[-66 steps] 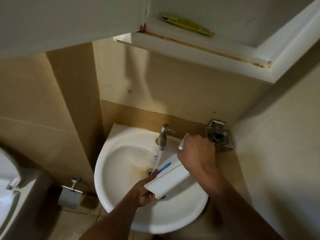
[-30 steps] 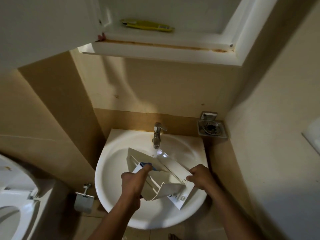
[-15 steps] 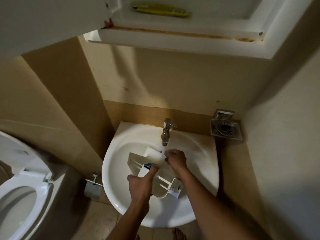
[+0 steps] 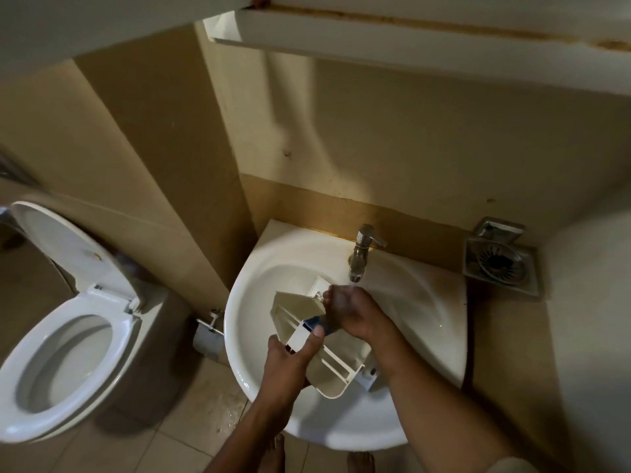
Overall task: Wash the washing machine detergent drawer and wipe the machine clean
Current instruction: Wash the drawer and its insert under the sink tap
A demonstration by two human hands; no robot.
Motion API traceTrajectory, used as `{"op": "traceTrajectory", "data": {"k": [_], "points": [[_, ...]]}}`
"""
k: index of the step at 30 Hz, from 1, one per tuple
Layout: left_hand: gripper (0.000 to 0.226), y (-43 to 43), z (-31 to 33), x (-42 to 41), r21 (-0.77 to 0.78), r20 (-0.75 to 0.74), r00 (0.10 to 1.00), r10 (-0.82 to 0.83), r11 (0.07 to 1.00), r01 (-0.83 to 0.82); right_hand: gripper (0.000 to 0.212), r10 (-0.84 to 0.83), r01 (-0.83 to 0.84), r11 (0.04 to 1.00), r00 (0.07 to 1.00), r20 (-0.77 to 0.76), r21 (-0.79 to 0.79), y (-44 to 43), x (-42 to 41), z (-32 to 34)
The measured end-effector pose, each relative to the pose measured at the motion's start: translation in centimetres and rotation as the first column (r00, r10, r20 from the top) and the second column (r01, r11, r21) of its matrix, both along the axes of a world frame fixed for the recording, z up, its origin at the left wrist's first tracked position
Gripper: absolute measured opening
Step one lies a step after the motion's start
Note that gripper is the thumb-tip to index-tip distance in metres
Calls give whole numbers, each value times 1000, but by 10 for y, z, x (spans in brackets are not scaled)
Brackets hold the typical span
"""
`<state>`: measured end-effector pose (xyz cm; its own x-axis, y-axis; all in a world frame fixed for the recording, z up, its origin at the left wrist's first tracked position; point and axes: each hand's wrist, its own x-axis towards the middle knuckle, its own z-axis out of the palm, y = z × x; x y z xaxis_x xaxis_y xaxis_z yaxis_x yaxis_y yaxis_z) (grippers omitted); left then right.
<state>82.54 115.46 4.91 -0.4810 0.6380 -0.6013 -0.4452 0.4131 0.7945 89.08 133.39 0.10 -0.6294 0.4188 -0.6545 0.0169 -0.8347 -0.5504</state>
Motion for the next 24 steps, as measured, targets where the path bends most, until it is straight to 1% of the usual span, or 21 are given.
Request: {"op": "traceTrajectory", "data": {"k": [1,2,3,4,5,6,7,8,9,10,11,12,13,14,15,16,18,21,22,23,24], "points": [[79,-1,0,-1,10,6,1000,-16,1000,15,26,141,-165,968,981,137,188,-2,2,10],[77,-3,1,-1,22,10,1000,-25,999,25,21,216,-300,888,941,260,349,-4,4,20],[74,-4,1,-1,30,14,1000,-28,999,28,14,284,-439,769,886,367,465,-6,6,31],[71,-5,1,0,39,15,999,-28,999,28,11,358,-604,573,792,494,554,-6,8,41],[66,-6,1,2,46,20,1000,-24,999,23,15,386,-756,319,654,650,571,-6,9,49],[59,-8,2,4,60,28,999,-20,998,19,19,374,-836,146,541,753,528,-8,10,54],[52,-9,3,7,76,35,999,-17,997,14,24,370,-866,115,492,788,487,-10,11,56],[45,-10,3,10,89,42,999,-11,996,7,26,372,-867,176,498,783,467,-10,13,54],[40,-10,5,13,97,49,999,-5,995,0,27,348,-821,332,565,748,465,-9,14,50],[38,-10,5,14,100,52,999,1,995,-6,27,264,-689,561,674,690,458,-7,17,42],[38,-10,6,16,100,55,998,5,995,-10,24,133,-453,788,786,603,417,-3,20,33],[37,-9,7,16,101,57,998,7,995,-12,20,-6,-168,935,873,487,313,-1,23,24],[35,-9,7,16,104,59,998,7,994,-13,16,-148,102,984,924,353,147,1,25,17],[33,-9,7,16,109,59,998,7,994,-13,13,-280,296,954,931,233,-37,2,28,11],[33,-9,7,16,112,63,998,10,994,-17,12,-375,398,899,915,149,-185,3,29,6],[34,-8,7,17,117,70,997,15,993,-23,14,-435,442,852,896,89,-279,5,28,4],[38,-8,7,17,116,76,997,29,993,-37,18,-503,468,803,865,4,-369,7,21,2],[39,-8,7,18,108,68,997,37,993,-44,23,-536,478,774,843,-29,-415,8,7,4],[39,-7,6,18,105,66,997,35,994,-42,24,-507,460,801,862,-25,-385,7,4,6],[38,-7,6,18,103,67,997,36,994,-43,24,-438,415,856,899,-5,-309,5,4,8],[38,-7,6,18,102,68,997,40,994,-46,23,-330,329,925,944,27,-188,2,7,12]]}}
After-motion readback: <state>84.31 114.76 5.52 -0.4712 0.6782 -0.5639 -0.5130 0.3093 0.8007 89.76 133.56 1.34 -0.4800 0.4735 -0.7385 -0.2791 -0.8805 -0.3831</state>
